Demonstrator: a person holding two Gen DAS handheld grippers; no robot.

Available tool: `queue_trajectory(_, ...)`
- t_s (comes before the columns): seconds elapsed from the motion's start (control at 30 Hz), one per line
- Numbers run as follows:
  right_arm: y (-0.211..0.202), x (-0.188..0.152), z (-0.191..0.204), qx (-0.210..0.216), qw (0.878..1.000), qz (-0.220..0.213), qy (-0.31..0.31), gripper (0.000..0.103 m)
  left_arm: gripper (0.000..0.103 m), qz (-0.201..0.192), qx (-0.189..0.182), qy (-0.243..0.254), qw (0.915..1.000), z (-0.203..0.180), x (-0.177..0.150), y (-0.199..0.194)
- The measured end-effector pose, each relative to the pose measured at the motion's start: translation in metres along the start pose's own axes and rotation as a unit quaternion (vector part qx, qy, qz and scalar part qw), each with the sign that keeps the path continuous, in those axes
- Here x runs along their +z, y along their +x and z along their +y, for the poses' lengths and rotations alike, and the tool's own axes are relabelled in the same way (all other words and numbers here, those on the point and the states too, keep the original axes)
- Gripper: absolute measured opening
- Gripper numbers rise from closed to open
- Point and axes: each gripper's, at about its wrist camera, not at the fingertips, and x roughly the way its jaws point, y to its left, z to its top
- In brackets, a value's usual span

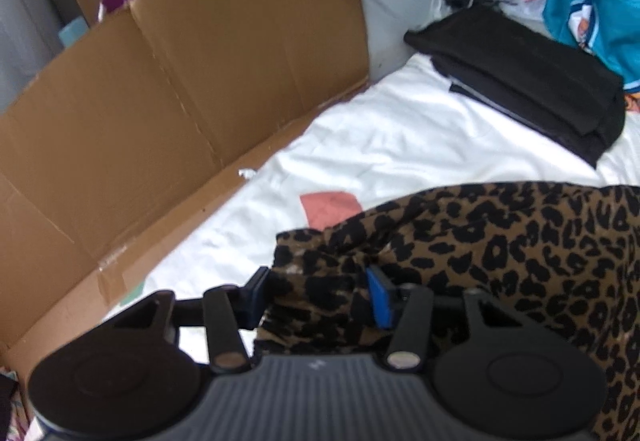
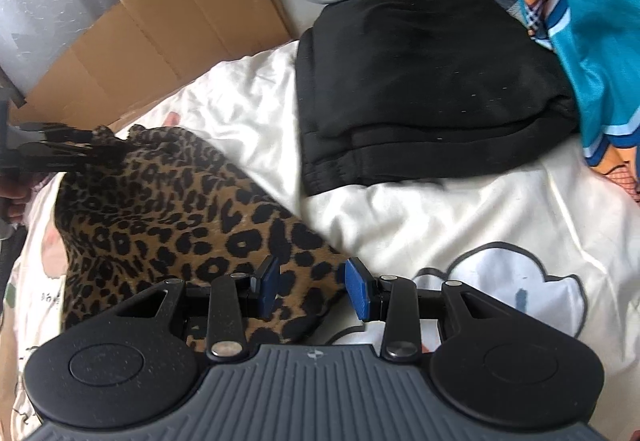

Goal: Fold clothes

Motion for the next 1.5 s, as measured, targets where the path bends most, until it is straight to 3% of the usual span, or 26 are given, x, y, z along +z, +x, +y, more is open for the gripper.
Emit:
queue_trajectory(0.27, 0.003, -0.003, -0.005, -0.013, 1.0, 0.002, 0.007, 0.042, 0.052, -0.074, 0.012, -0.02, 0.997, 0.001, 0.009, -0.022)
queue_trajectory(0.53, 0.002, -0.002, -0.003, -0.007, 1.0, -0.001, 0.008, 0.042, 0.052, -0.11, 0.026, -0.052, 0.9923, -0.003, 0.013, -0.007)
queue_trajectory(0.67, 0.003, -0.001, -0.005, -0.003, 1.0, 0.003, 0.01, 0.041, 0.052, -0.103, 0.034, -0.062, 0.9921, -0.007, 0.013, 0.009)
queue_trajectory(0.73, 0.005, 0.0, -0.004, -0.005, 1.0, 0.004, 0.004, 0.028, 0.052, -0.09, 0.042, -0.06, 0.9932, -0.01, 0.012, 0.019)
queue_trajectory(0.93, 0.008, 0.001, -0.009, -0.013, 1.0, 0.011, 0.002, 0.004, 0.054, -0.041, 0.063, -0.037, 0.9965, -0.021, 0.002, 0.05)
queue_trajectory(1.07, 0.004, -0.001, -0.01, -0.012, 1.0, 0.007, -0.007, 0.001, 0.053, -0.047, 0.064, -0.029, 0.9964, -0.022, 0.003, 0.049)
queue_trajectory(1.3, -0.003, 0.002, -0.009, -0.014, 1.0, 0.0, -0.018, 0.0, 0.052, -0.1, 0.064, -0.041, 0.9921, -0.019, 0.01, 0.029)
queue_trajectory(1.5, -0.007, -0.002, -0.008, -0.022, 0.999, -0.001, -0.027, 0.0, 0.052, -0.105, 0.063, -0.04, 0.9916, -0.022, 0.012, 0.03)
